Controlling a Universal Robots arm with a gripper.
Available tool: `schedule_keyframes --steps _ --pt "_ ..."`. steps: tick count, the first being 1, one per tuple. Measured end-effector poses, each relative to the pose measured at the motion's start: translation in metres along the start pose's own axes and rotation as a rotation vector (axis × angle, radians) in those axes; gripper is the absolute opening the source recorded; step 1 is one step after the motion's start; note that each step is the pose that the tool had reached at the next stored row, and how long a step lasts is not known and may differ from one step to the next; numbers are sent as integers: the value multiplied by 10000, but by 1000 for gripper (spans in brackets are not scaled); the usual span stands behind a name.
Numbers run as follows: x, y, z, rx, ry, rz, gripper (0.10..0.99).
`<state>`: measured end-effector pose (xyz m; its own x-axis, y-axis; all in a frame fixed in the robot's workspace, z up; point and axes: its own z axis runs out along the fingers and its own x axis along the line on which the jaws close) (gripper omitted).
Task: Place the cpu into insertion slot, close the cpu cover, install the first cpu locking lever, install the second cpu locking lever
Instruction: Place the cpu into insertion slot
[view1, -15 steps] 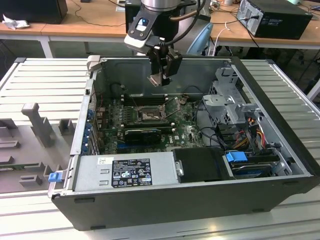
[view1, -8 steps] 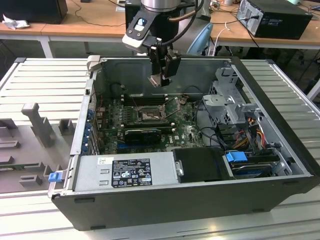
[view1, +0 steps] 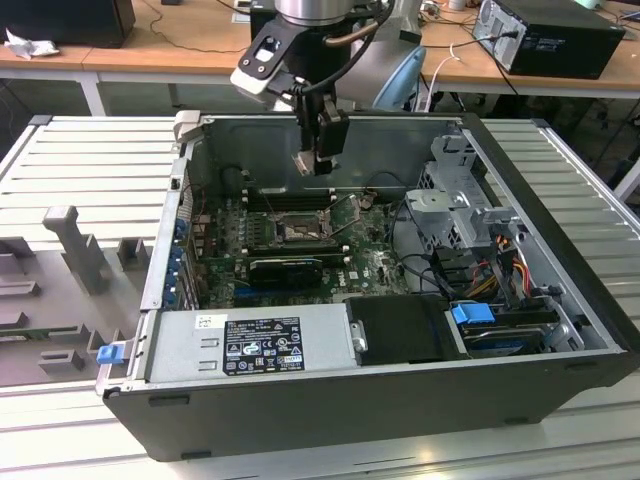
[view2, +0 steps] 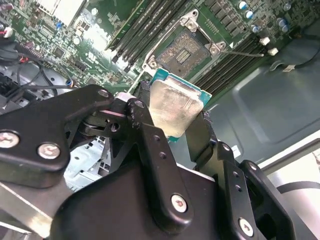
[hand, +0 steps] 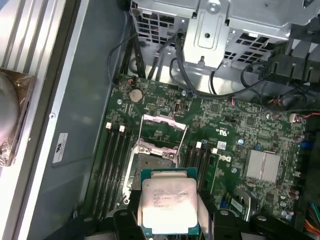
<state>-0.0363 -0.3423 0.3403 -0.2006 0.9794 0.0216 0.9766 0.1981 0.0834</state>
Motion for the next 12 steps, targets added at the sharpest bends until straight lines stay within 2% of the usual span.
schedule_keyframes --steps 5,12 --pt "0 -3 22 -15 -67 786 529" --pt "1 -26 112 35 -56 872 529"
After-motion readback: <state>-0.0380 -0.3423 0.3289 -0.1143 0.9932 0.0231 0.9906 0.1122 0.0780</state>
